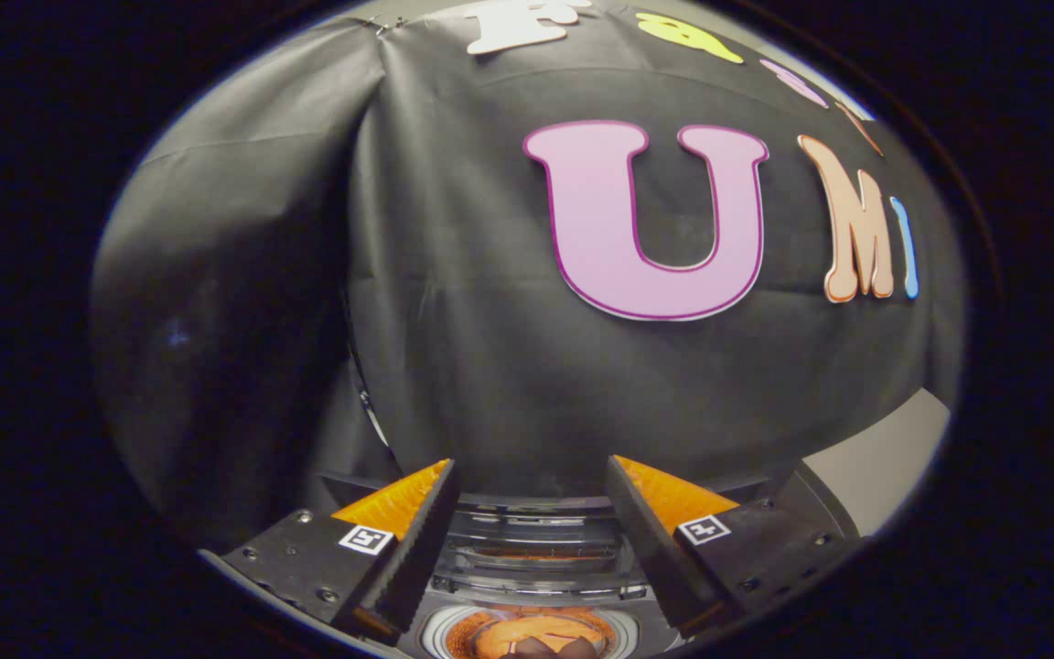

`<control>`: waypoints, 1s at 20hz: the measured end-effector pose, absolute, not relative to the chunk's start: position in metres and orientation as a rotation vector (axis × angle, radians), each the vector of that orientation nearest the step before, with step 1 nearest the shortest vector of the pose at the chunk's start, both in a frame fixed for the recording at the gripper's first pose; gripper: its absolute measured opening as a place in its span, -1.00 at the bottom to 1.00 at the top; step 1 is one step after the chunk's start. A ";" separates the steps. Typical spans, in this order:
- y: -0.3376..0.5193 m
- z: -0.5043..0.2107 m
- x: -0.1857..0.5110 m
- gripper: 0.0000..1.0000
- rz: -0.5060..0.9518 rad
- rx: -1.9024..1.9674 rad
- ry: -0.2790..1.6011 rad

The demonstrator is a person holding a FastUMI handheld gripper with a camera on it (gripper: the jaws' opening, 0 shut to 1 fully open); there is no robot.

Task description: Put the clothes into the washing machine and then close the washing machine lid.

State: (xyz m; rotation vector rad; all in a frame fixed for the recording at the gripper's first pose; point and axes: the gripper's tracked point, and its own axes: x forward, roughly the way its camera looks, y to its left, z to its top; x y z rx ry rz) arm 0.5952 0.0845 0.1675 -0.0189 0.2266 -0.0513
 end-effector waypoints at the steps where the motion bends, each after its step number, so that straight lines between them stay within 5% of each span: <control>1: 0.084 0.164 0.599 0.95 -0.054 -0.020 0.239; 20: 0.097 0.140 0.588 0.75 -0.025 -0.042 0.347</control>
